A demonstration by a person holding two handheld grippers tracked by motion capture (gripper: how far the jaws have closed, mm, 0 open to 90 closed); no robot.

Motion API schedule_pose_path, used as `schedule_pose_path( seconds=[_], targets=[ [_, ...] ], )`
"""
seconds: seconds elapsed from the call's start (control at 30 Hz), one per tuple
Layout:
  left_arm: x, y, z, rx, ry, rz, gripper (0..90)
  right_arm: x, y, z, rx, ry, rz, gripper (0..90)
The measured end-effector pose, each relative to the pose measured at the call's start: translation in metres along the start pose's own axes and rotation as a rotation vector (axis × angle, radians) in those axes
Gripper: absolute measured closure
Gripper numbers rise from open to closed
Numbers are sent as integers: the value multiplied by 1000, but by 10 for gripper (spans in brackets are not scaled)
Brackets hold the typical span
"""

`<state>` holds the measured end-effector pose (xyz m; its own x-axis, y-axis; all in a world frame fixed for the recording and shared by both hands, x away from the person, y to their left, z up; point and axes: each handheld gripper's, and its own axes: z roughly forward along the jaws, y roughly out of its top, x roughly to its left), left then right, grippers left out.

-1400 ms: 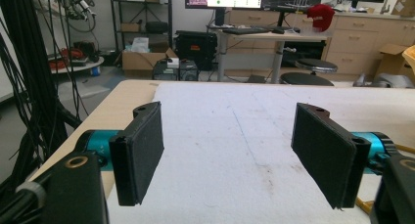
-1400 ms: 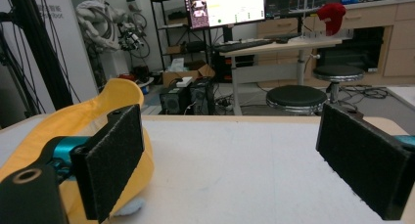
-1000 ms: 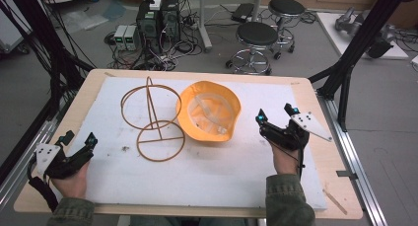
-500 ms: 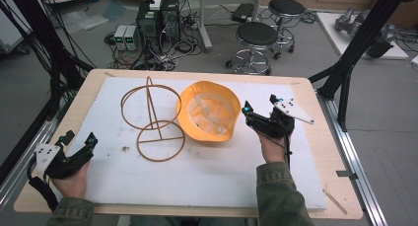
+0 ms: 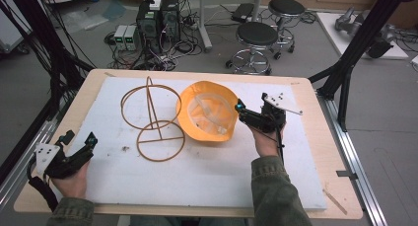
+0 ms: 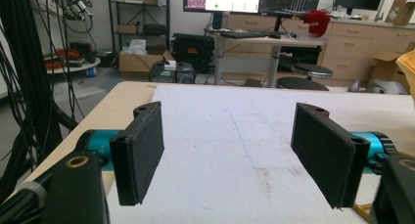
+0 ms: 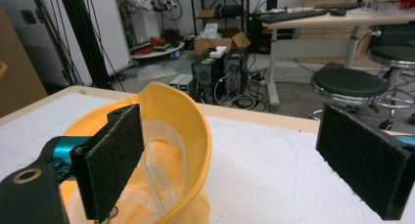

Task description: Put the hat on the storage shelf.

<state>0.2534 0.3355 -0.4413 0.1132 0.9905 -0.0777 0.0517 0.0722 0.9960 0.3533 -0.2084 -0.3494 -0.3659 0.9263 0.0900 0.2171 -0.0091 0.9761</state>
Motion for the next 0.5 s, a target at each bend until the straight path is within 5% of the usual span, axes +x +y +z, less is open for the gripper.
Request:
schedule_pose_path(
  seconds=[0.5],
  targets=[
    [2,0,1,-1,9,-4,282,16,2,42,182,21,11,94]
  ],
)
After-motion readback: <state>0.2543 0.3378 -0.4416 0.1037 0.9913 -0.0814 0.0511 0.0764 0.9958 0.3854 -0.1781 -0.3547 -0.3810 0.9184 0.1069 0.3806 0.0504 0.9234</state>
